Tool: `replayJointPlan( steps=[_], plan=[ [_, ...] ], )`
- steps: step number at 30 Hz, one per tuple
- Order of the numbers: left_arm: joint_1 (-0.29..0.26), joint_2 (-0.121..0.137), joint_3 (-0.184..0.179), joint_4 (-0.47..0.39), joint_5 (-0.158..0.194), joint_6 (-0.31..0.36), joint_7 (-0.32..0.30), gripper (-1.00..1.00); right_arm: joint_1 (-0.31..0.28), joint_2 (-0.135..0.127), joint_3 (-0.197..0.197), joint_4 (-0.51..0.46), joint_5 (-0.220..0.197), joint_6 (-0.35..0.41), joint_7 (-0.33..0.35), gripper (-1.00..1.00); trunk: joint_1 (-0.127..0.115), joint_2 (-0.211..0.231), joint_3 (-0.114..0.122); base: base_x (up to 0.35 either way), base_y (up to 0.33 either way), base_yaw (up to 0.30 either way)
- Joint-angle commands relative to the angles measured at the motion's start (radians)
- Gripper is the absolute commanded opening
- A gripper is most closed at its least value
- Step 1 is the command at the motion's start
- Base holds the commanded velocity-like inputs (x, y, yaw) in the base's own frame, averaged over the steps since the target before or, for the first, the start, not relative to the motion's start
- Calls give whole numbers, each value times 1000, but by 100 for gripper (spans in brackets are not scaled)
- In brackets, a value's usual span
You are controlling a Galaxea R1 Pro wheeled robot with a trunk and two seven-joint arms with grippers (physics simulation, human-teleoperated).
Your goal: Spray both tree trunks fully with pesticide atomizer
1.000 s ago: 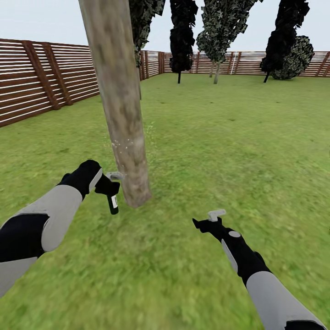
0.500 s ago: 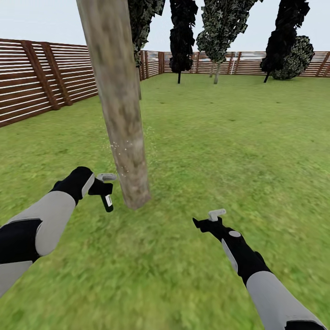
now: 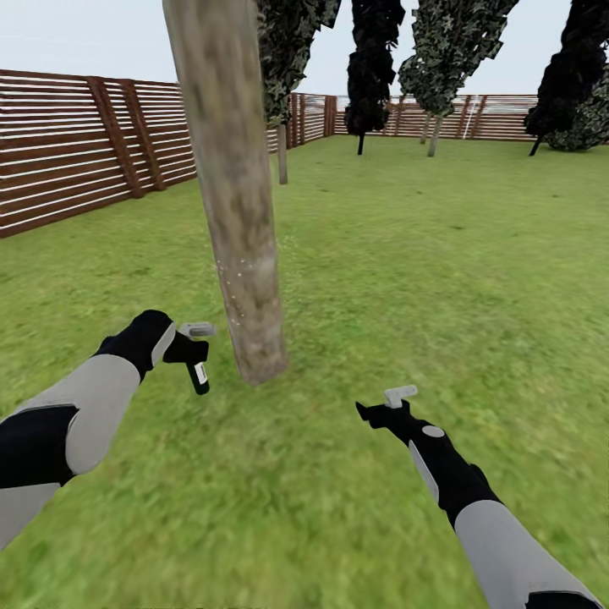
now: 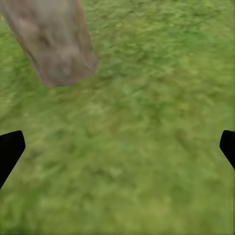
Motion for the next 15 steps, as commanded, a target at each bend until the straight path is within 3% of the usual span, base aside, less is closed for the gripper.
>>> replayJointPlan(
  steps=[1,7,15],
  plan=[
    [12,-1,8,-3,-8,4,-6,-100,0,-1,2,-2,4,5,2,100,0,0,-1,0,-273,60],
    [36,-1,8,-2,-6,2,-6,-100,0,-1,2,-2,4,5,2,100,0,0,-1,13,-273,9],
    [75,-1,8,-2,-8,1,-5,-100,0,-1,2,-2,4,5,2,100,0,0,-1,138,-267,0]
  ],
)
